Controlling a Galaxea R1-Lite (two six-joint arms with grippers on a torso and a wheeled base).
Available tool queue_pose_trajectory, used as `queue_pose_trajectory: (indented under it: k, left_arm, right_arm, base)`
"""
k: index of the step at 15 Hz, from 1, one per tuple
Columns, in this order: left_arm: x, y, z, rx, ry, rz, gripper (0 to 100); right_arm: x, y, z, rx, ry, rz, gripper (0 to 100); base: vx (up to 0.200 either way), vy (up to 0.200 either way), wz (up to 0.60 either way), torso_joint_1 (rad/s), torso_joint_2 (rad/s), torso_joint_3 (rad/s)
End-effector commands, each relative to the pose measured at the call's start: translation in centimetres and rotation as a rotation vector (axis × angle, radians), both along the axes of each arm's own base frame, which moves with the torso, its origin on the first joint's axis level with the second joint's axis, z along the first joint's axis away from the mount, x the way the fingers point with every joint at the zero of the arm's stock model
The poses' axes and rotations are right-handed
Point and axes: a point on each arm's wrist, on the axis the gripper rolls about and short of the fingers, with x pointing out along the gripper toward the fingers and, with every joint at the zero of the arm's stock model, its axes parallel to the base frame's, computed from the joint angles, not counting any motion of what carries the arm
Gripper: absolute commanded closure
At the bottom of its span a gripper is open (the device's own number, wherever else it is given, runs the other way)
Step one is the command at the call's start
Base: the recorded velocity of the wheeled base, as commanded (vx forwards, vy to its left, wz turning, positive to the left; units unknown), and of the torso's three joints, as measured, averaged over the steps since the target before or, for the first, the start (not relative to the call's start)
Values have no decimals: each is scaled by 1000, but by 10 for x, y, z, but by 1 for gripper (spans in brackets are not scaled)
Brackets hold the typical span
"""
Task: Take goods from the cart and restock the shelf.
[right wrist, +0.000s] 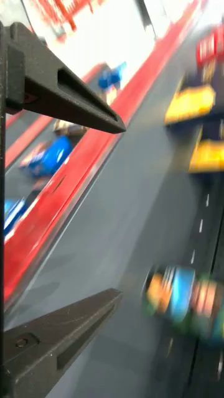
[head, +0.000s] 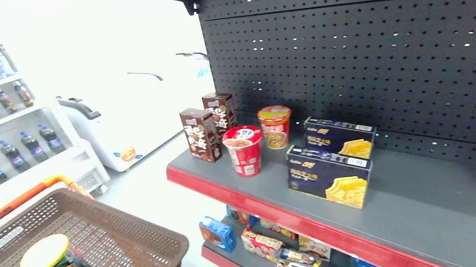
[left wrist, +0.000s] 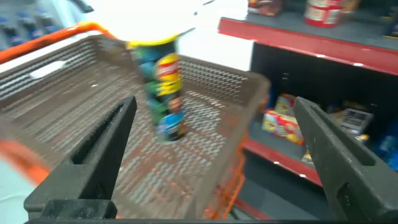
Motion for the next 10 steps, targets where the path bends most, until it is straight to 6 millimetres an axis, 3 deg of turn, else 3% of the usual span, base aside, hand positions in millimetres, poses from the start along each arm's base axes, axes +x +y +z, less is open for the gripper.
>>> queue_pose_trajectory:
  k: [1,4,10]
  left_arm:
    - [0,0,0,0,0,1,0]
    - [0,0,-1,0,2,1,0]
    - [0,-1,0,36,-4,-64,0]
  right_arm:
    - [0,0,0,0,0,0,0]
    - [0,0,0,0,0,0,0]
    - [0,0,0,0,0,1,0]
  base:
    - [0,0,600,2,7,-2]
    - [0,0,600,5,5,4]
    - [0,0,0,0,0,0]
